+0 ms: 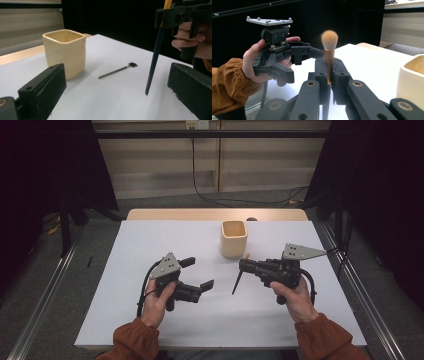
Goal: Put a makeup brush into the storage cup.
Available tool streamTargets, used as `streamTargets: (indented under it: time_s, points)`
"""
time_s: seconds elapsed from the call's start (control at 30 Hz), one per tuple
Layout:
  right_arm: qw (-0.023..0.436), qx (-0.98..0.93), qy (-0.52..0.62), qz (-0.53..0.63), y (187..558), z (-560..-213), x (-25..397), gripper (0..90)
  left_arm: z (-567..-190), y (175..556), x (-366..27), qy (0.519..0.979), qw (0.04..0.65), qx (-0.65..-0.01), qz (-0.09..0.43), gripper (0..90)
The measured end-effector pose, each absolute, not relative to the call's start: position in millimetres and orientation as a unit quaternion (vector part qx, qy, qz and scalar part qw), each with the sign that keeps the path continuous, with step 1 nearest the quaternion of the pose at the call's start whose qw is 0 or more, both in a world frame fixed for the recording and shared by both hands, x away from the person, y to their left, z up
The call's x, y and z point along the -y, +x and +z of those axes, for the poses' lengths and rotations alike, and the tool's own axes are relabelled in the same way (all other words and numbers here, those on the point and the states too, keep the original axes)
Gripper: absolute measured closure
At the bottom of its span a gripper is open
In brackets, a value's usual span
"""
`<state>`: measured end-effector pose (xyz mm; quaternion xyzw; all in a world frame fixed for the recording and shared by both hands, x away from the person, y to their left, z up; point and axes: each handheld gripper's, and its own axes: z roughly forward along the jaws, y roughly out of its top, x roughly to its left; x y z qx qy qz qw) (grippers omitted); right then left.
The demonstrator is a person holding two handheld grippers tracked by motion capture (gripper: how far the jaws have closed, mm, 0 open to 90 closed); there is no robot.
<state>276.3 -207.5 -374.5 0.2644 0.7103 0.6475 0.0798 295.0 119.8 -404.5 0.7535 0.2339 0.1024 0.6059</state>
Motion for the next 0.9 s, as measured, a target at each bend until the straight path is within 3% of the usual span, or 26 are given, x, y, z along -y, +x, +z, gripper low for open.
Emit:
streamTargets:
  time_s: [0.9]
  points:
    - [0.107, -0.712, 0.282, 0.634, 280, -372, 231, 84.3, -416, 270, -190, 0.745, 0.583, -0.289, 0.147, 1.5]
